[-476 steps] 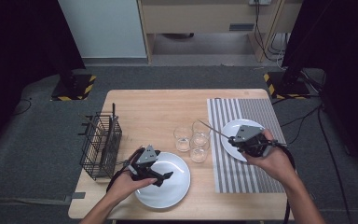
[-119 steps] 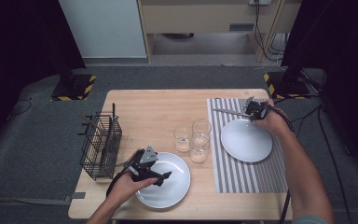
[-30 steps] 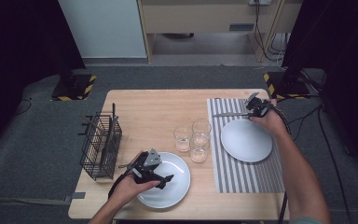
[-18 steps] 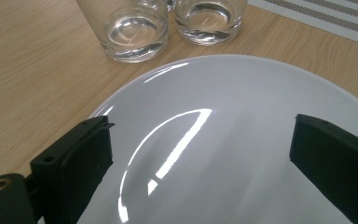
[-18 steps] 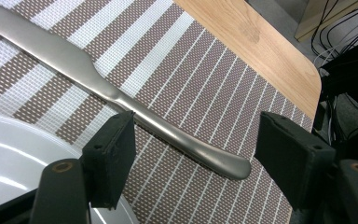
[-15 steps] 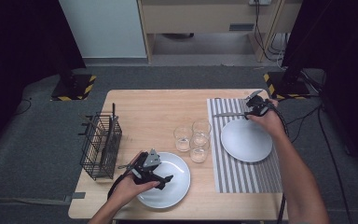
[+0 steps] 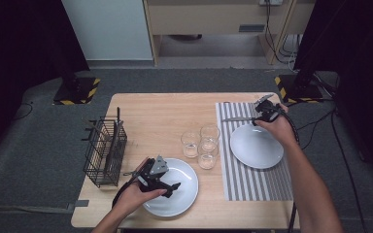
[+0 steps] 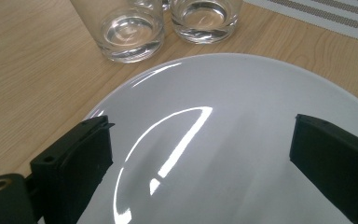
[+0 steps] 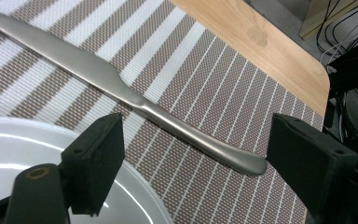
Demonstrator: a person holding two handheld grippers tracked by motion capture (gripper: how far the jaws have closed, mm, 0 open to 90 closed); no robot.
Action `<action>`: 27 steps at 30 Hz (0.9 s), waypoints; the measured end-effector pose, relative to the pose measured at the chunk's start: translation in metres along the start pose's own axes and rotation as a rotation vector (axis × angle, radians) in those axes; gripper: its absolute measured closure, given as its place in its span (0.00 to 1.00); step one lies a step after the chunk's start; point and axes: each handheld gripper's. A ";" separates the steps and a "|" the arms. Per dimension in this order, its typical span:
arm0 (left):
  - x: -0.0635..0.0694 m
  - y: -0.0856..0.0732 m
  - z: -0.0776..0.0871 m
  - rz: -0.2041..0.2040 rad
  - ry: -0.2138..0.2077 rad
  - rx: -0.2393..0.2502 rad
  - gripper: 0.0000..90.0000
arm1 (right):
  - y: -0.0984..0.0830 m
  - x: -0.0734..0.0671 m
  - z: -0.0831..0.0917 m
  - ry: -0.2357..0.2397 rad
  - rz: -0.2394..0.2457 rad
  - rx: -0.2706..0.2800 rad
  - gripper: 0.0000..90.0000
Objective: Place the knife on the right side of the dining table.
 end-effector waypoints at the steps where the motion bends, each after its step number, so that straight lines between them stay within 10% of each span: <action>1: 0.000 0.000 0.000 0.000 0.000 0.000 0.06 | 0.000 -0.001 0.001 -0.001 -0.009 0.009 0.20; 27: -0.007 -0.002 0.004 0.019 0.014 0.009 0.05 | 0.004 -0.017 0.026 0.066 -0.160 0.085 0.09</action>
Point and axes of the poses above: each handheld gripper's, and its own axes: z roughly backward along the jaws, y roughly out of its top, x roughly to its right, and after that the axes turned 4 degrees about x, right-handed
